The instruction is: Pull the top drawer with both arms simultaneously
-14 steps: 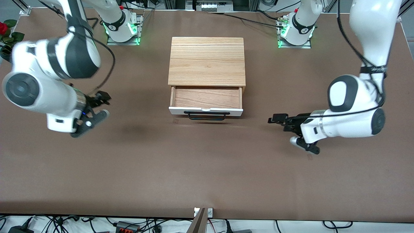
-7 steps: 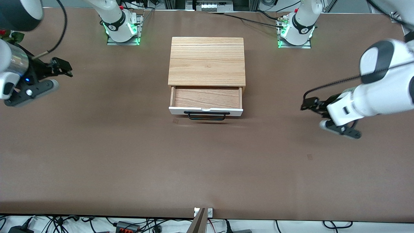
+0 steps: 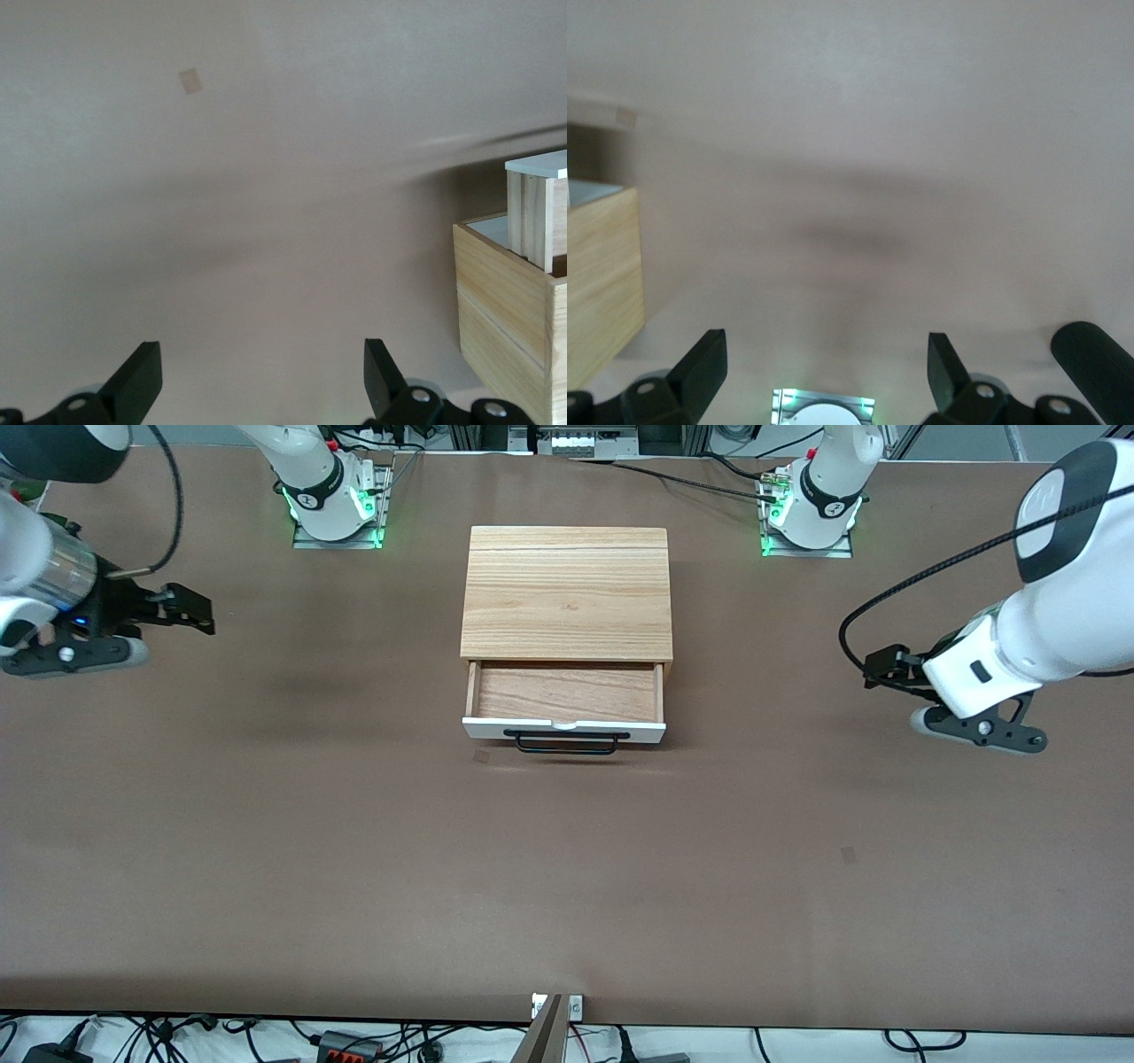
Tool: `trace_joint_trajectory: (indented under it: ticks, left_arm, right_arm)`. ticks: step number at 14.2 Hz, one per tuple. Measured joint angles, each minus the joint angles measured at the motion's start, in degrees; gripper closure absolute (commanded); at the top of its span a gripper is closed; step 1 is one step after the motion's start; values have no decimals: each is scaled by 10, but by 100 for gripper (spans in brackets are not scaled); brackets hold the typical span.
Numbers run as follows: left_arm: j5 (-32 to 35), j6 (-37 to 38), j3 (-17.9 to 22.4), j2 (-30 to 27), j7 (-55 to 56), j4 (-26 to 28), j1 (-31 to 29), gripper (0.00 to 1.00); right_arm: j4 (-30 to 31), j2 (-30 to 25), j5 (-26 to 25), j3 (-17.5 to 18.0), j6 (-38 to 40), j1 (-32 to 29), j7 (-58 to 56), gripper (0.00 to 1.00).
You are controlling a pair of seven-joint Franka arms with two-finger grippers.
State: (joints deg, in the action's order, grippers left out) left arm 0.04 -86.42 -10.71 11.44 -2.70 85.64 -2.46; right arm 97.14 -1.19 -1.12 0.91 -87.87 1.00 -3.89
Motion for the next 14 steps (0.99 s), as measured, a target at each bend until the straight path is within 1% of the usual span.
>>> trace_joint_trajectory:
  ticks: [3, 5, 7, 10, 11, 14]
  left_arm:
    - [0, 12, 2, -9, 1, -1, -1, 0]
    - [16, 12, 2, -11, 1, -1, -1, 0]
    - [36, 12, 2, -12, 17, -7, -1, 0]
    - [42, 7, 2, -22, 53, -2, -1, 0]
    - [43, -6, 2, -33, 58, 13, -1, 0]
    - [43, -49, 2, -76, 67, 79, -1, 0]
  right_arm:
    - [-1, -38, 0, -1, 0, -17, 6, 0]
    - [-1, -46, 0, -4, -7, -17, 18, 0]
    - [-4, -38, 0, -17, -26, -16, 20, 0]
    - [-39, -1, 0, -27, -33, -15, 19, 0]
    - [-48, 9, 0, -27, -33, -14, 19, 0]
    - [-53, 17, 0, -27, -31, -11, 19, 0]
